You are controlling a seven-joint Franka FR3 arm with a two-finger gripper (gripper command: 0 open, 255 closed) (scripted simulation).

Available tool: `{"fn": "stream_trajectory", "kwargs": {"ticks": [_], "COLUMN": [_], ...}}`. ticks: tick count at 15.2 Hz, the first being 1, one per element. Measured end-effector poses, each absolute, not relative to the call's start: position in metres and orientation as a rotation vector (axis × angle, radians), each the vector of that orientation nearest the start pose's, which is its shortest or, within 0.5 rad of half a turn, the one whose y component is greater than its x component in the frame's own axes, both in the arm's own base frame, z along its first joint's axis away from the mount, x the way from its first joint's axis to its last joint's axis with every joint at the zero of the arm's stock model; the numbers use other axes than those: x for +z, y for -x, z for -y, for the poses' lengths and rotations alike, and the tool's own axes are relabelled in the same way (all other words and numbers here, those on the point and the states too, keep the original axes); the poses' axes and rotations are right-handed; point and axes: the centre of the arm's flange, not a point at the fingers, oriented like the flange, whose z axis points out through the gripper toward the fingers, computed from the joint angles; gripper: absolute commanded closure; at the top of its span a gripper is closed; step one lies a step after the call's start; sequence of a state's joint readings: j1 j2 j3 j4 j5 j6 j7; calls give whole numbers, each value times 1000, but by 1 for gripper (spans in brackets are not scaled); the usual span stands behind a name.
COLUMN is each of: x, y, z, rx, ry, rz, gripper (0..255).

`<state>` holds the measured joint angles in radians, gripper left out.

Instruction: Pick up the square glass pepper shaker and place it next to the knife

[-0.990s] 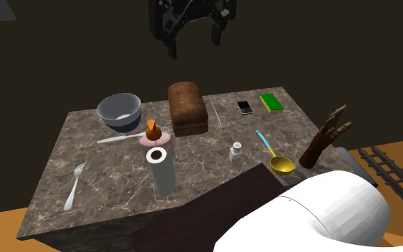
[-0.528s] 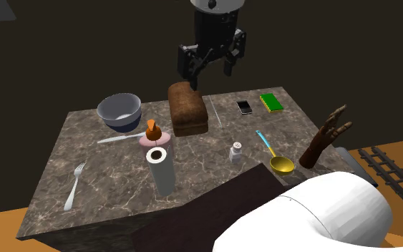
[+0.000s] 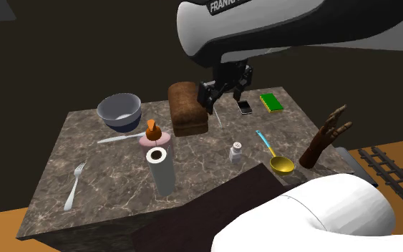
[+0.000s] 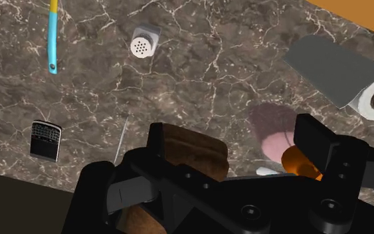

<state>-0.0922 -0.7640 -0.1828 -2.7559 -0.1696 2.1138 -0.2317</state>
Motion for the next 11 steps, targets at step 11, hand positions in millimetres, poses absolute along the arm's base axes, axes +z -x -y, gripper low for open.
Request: {"fn": "stream_trajectory", "kwargs": {"ticks": [11], "x": [304], "y": [-319], "z": [152], "rx": [-127], "ry": [3179], "rz": [189], "gripper": [0]}}
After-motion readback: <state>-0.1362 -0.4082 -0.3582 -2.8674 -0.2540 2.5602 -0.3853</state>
